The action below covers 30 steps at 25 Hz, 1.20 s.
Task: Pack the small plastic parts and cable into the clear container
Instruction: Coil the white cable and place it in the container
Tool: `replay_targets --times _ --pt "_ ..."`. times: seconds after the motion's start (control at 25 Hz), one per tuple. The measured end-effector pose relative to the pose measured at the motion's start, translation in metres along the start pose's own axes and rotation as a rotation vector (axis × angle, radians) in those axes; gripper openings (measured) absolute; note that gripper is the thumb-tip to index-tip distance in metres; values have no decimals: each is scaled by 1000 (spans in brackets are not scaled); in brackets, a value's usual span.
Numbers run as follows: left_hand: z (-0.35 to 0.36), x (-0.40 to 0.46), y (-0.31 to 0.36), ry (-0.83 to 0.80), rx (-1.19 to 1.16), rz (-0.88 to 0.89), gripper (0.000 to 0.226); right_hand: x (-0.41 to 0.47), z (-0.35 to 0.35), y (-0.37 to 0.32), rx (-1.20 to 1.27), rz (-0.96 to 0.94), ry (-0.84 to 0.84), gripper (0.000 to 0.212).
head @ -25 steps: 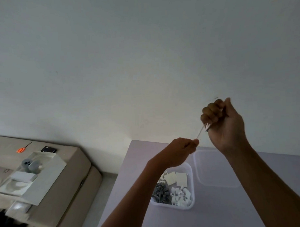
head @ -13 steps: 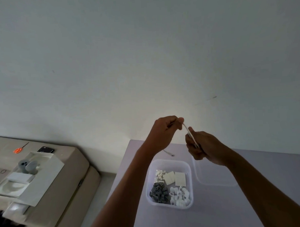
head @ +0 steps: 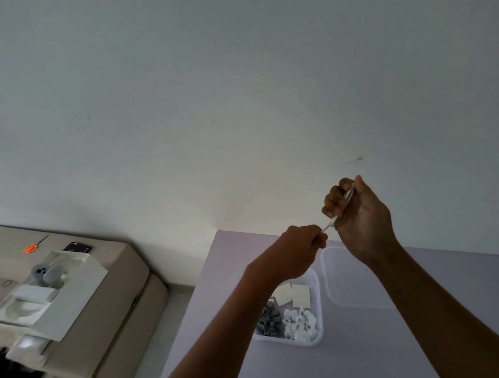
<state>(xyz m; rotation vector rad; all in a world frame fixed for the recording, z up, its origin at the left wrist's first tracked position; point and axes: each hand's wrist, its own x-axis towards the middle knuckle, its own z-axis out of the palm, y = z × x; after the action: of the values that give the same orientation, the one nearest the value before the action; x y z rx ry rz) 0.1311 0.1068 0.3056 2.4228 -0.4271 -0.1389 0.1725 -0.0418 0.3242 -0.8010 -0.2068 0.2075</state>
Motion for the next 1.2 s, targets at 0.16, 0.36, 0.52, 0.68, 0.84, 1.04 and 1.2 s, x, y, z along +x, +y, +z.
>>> replay_targets --times 0.16,0.36,0.52,0.68,0.84,1.04,1.2 --pt "-10 -7 0 113 134 62 23 10 -21 1 -513 -40 60 28" --pt "-24 -9 2 236 143 229 14 0 -21 14 -1239 197 -148 32" --pt "-31 -6 -6 335 71 291 10 -10 -6 6 -1208 423 -331 20" --pt "-27 -3 -6 418 -249 255 14 -11 2 -3 -1085 535 -375 40" --pt "-17 -2 -3 428 -496 177 18 -13 -2 -8 -908 567 -458 35" --pt "-14 -1 -7 405 -530 174 14 -11 -11 -10 -647 649 -497 25" --pt "-25 -4 -10 185 -469 230 42 -8 -22 -13 -516 686 -420 19"
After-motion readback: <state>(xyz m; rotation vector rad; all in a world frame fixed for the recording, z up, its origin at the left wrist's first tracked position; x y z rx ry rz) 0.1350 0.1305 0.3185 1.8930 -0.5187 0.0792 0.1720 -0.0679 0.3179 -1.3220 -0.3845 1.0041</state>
